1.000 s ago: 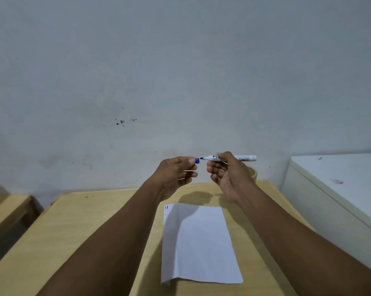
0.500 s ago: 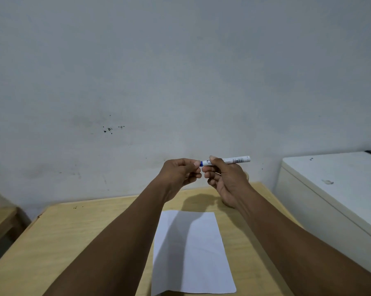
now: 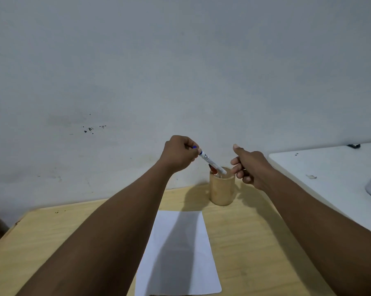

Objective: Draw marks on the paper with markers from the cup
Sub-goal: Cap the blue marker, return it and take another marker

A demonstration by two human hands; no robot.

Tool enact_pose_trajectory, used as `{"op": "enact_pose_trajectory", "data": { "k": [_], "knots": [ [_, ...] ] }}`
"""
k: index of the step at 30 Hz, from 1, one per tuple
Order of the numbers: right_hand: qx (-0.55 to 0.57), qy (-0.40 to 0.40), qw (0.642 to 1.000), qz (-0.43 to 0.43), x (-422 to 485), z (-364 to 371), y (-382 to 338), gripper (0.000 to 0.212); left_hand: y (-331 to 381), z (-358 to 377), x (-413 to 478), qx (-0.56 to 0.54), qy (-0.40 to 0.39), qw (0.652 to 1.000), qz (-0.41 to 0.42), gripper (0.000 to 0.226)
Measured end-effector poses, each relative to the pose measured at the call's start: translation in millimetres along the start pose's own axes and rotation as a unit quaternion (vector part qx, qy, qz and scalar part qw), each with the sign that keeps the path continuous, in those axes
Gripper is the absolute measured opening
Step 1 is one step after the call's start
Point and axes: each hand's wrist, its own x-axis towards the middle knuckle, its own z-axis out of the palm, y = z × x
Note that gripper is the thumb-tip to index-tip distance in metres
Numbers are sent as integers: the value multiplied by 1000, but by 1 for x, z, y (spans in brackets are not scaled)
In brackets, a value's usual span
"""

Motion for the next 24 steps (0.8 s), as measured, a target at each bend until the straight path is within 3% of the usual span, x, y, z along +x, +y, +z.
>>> {"op": "enact_pose_trajectory", "data": {
  "k": [6,10,15,18,24],
  "knots": [
    [-43,-3,999,-9,11,-1,15,41,3,33,9,103,-54,993,30,13],
    [-60,0,998,-19,19,4,24,40,0,52,10,154,-111,981,33,28],
    [-55,7,998,-14,28,1,34,38,-10,61,17,170,-116,979,16,51],
    [-48,4,999,-13,29,-1,40,35,-21,65,19,225,-138,964,36,43],
    [-59,-3,998,-15,30,2,44,31,-29,68,23,229,-112,966,46,21]
  ]
}}
